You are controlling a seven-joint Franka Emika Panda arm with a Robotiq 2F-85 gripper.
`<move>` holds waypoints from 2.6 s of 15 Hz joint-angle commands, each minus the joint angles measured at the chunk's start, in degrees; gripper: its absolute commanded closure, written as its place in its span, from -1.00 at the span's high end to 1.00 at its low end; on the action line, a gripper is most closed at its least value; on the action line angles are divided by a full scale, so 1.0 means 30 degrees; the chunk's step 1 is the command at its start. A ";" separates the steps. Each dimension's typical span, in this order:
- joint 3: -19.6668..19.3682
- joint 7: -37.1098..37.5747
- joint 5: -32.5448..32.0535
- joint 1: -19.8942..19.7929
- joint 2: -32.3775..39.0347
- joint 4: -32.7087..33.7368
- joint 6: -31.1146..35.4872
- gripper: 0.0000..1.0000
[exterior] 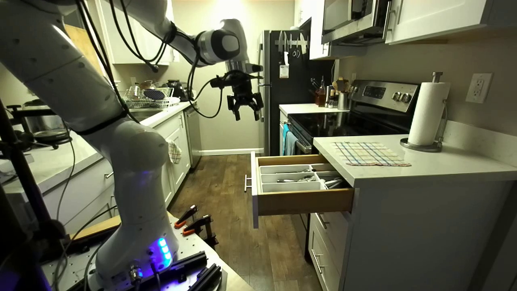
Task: Push the top right drawer fully inwards
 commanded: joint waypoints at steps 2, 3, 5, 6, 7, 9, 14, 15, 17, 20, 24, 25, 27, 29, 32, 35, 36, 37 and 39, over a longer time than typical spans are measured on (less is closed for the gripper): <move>-0.0140 -0.2549 0.0108 0.0700 0.3984 0.2531 0.1290 1.00; -0.0139 -0.3053 0.0279 0.0837 0.4702 0.2992 0.1390 1.00; -0.0028 -0.3945 0.0508 0.1053 0.6058 0.3833 0.1351 1.00; 0.0030 -0.4370 0.0609 0.1134 0.6615 0.4193 0.1235 1.00; 0.0103 -0.4913 0.0869 0.1251 0.7223 0.4547 0.1058 1.00; 0.0363 -0.5779 0.1018 0.1386 0.8380 0.5211 0.0693 1.00; 0.1196 -0.7278 0.0112 0.1402 1.0942 0.6937 -0.1612 1.00; 0.1311 -0.7510 -0.0085 0.1376 1.1401 0.7409 -0.2833 1.00; 0.1399 -0.6590 0.0259 0.1277 1.0879 0.6640 -0.1560 1.00; 0.1403 -0.6585 0.0259 0.1251 1.0926 0.6672 -0.1495 1.00; 0.1401 -0.6586 0.0260 0.1245 1.0900 0.6679 -0.1496 1.00; 0.1401 -0.6585 0.0260 0.1245 1.0898 0.6679 -0.1496 1.00; 0.1446 -0.6453 0.0316 0.1284 1.0746 0.6376 -0.1288 1.00; 0.1527 -0.6806 0.0422 0.1290 1.1734 0.6702 -0.0518 1.00; 0.1886 -0.7458 0.0818 0.1306 1.3943 0.7545 0.1467 1.00; 0.2625 -0.8426 0.1511 0.1133 1.6439 0.8785 0.2849 1.00; 0.3013 -0.8947 0.2201 0.0903 1.7141 0.9278 0.2926 1.00; 0.3664 -0.9899 0.3570 0.0453 1.7811 0.9835 0.2913 1.00; 0.4468 -1.0998 0.4969 -0.0042 1.8885 1.0864 0.2718 1.00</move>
